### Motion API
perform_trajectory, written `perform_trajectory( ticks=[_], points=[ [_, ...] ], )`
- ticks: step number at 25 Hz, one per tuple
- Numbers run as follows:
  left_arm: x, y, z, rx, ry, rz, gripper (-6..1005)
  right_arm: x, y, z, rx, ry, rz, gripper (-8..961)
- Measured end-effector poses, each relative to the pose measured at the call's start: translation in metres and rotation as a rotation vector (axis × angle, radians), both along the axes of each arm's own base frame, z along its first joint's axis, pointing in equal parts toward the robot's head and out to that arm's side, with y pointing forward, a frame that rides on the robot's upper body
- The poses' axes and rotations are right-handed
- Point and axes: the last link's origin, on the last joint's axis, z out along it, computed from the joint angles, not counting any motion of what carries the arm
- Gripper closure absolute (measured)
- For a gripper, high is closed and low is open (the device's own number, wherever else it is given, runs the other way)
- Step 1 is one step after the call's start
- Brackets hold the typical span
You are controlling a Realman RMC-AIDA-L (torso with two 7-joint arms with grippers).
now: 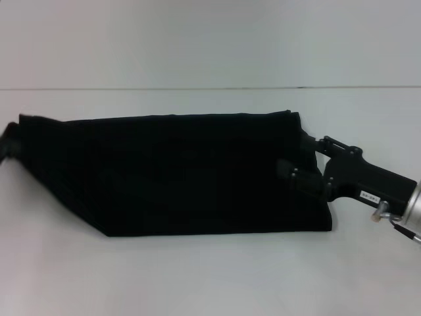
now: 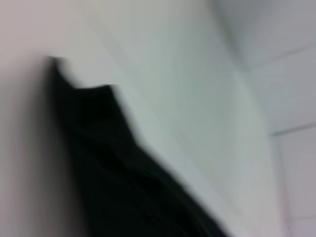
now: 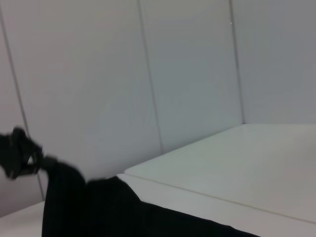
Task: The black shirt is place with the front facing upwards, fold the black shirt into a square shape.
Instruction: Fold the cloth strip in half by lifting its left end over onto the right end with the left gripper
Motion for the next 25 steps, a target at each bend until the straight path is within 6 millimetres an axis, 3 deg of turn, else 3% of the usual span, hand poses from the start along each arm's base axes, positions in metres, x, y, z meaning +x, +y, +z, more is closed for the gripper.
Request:
perform_trajectory(
  ticks=[3, 9, 13, 16, 20, 23, 25],
  points=[
    [0.037, 0.029, -0.009, -0.007, -0.061, -0.117, 948, 0.01, -0.006, 0.003, 0.016, 0.009, -0.038, 115],
    [0.131, 0.084, -0.059, -0.095, -0.081, -0.354, 948, 0.029, -0.024, 0.006, 0.023, 0.027, -0.094, 115],
    [0.198, 0.096, -0.107, -0.153, -0.1, -0.507, 948, 0.04, -0.038, 0.009, 0.029, 0.046, -0.124, 115],
    [0.235, 0.089, -0.145, -0.189, -0.133, -0.598, 948, 0.047, -0.046, 0.011, 0.035, 0.058, -0.145, 115],
    [0.251, 0.066, -0.201, -0.296, -0.183, -0.652, 948, 0.051, -0.054, 0.01, 0.025, 0.061, -0.153, 115],
    [0.23, 0.038, -0.239, -0.39, -0.187, -0.604, 950, 0.051, -0.056, 0.009, 0.02, 0.064, -0.155, 115],
    [0.213, 0.028, -0.251, -0.403, -0.175, -0.567, 952, 0.052, -0.057, 0.007, 0.015, 0.063, -0.159, 115]
  ],
)
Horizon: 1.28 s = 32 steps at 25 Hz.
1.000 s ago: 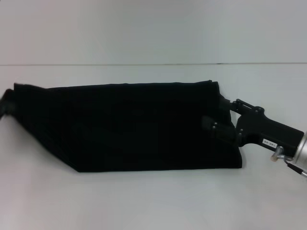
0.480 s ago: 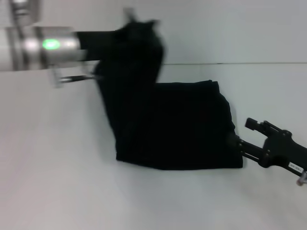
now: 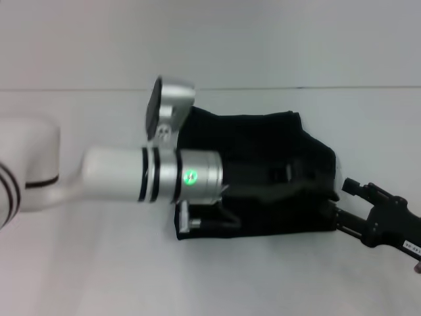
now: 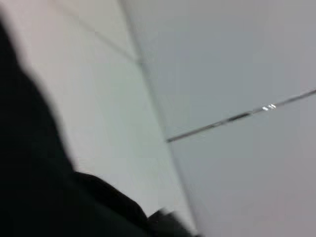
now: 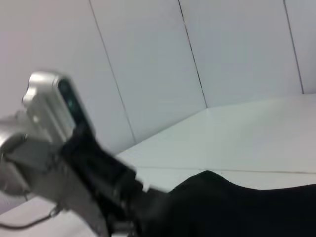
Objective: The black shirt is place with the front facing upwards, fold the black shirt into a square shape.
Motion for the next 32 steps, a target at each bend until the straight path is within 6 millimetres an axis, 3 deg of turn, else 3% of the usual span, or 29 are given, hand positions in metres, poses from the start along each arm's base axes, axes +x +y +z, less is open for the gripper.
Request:
perform_trajectory(
  ticks=[3, 8, 17, 24, 32],
  points=[
    [-0.015, -0.006, -0.001, 0.013, -0.005, 0.037, 953, -0.001, 0.003, -0.003, -0.006, -0.007, -0.004, 115],
    [-0.016, 0.003, 0.013, 0.062, -0.021, 0.028, 953, -0.003, 0.007, -0.008, -0.048, -0.055, 0.014, 115],
    [-0.011, 0.023, 0.04, 0.159, -0.054, 0.021, 954, 0.001, -0.015, -0.015, -0.149, -0.09, 0.081, 115],
    [-0.007, 0.021, 0.044, 0.148, -0.076, -0.004, 954, -0.02, 0.021, -0.032, -0.149, -0.13, 0.081, 115],
    [-0.006, 0.02, 0.055, 0.157, -0.117, -0.022, 953, -0.032, 0.064, -0.026, -0.055, -0.177, 0.03, 115]
  ],
)
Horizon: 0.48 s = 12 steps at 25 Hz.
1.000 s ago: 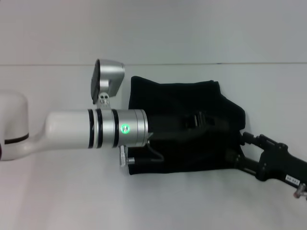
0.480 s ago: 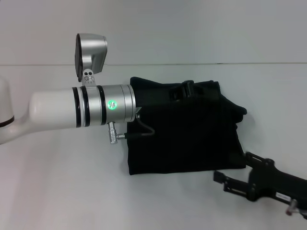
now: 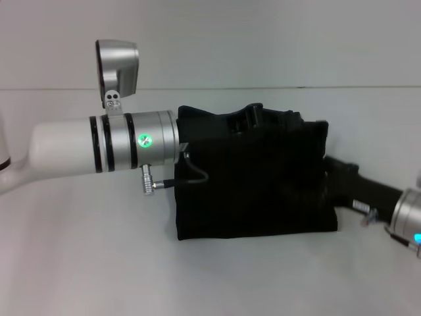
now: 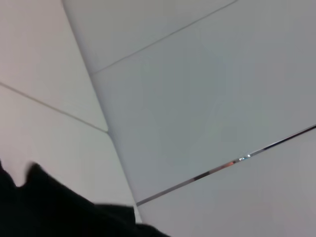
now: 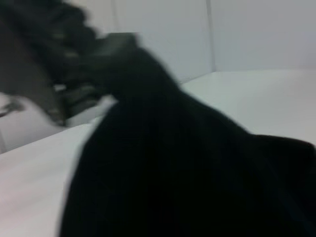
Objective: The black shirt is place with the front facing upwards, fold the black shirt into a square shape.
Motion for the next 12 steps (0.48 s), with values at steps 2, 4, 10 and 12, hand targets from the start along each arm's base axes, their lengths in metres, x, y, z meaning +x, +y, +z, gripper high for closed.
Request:
perform_trajectory(
  ticks=[2, 4, 10, 12],
  points=[
    [-0.001, -0.001, 0.002, 0.0, -0.008, -0.002, 953, -0.003, 0.01, 0.002, 0.026, -0.014, -0.014, 115],
    [-0.003, -0.003, 0.004, 0.001, -0.012, -0.004, 953, -0.006, 0.019, 0.002, 0.044, -0.029, -0.022, 115],
    [-0.007, -0.009, 0.007, -0.003, -0.032, -0.021, 952, -0.023, 0.044, 0.005, 0.09, -0.05, -0.024, 115],
    [-0.007, -0.012, 0.008, 0.0, -0.047, -0.043, 951, -0.028, 0.051, 0.006, 0.099, -0.059, -0.02, 115]
  ],
)
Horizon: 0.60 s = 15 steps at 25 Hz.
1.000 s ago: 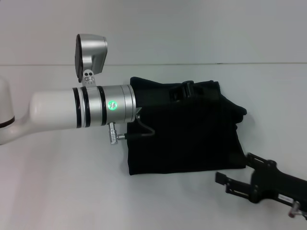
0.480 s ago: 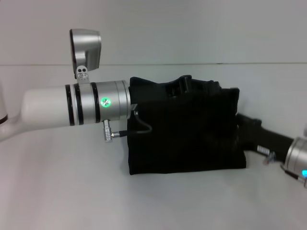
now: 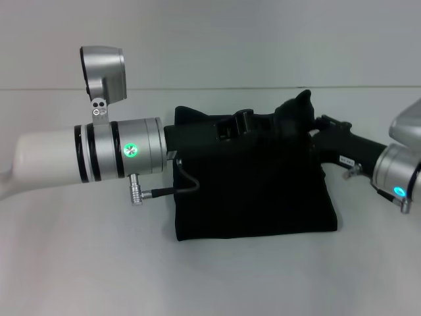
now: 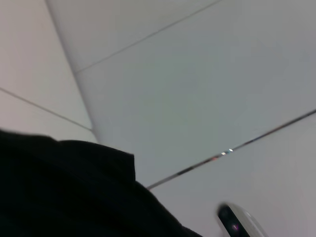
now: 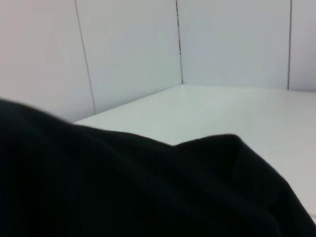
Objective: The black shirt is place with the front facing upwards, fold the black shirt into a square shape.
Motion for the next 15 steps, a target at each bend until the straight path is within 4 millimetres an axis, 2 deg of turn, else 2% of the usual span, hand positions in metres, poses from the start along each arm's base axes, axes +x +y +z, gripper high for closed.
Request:
perform_trajectory(
  ticks=[15],
  points=[
    [0.012, -0.008, -0.003, 0.011, -0.014, -0.127, 948, -0.033, 0.023, 0.001, 0.037, 0.044, 0.034, 115]
  ],
)
